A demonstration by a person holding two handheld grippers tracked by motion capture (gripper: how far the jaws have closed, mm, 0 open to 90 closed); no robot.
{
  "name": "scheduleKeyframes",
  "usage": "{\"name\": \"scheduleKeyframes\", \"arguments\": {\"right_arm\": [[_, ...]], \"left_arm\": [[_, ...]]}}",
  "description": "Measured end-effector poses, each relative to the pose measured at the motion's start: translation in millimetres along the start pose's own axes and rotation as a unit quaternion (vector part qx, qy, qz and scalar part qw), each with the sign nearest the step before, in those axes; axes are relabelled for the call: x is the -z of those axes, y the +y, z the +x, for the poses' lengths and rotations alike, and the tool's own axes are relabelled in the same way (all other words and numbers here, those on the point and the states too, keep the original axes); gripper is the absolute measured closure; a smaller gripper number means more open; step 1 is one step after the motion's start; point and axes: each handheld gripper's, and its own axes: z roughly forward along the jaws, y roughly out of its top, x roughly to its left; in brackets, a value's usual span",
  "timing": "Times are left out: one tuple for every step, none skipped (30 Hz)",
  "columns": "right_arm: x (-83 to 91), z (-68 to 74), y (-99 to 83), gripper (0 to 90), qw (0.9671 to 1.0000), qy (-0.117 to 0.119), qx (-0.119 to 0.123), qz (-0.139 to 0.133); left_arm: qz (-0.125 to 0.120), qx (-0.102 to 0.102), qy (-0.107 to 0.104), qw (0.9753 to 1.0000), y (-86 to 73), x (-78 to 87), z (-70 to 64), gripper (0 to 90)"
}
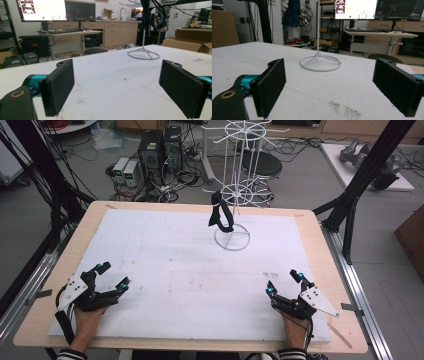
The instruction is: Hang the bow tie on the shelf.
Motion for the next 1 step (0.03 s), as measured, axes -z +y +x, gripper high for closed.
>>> {"name": "scheduleKeyframes", "arguments": {"right_arm": [[0.0,0.0,0.0,10.6,1.0000,0.000,-0.001,0.000]], "left_arm": [[0.000,0.001,0.001,1.0000,0.0,-0.1,0.1,13.4]]}}
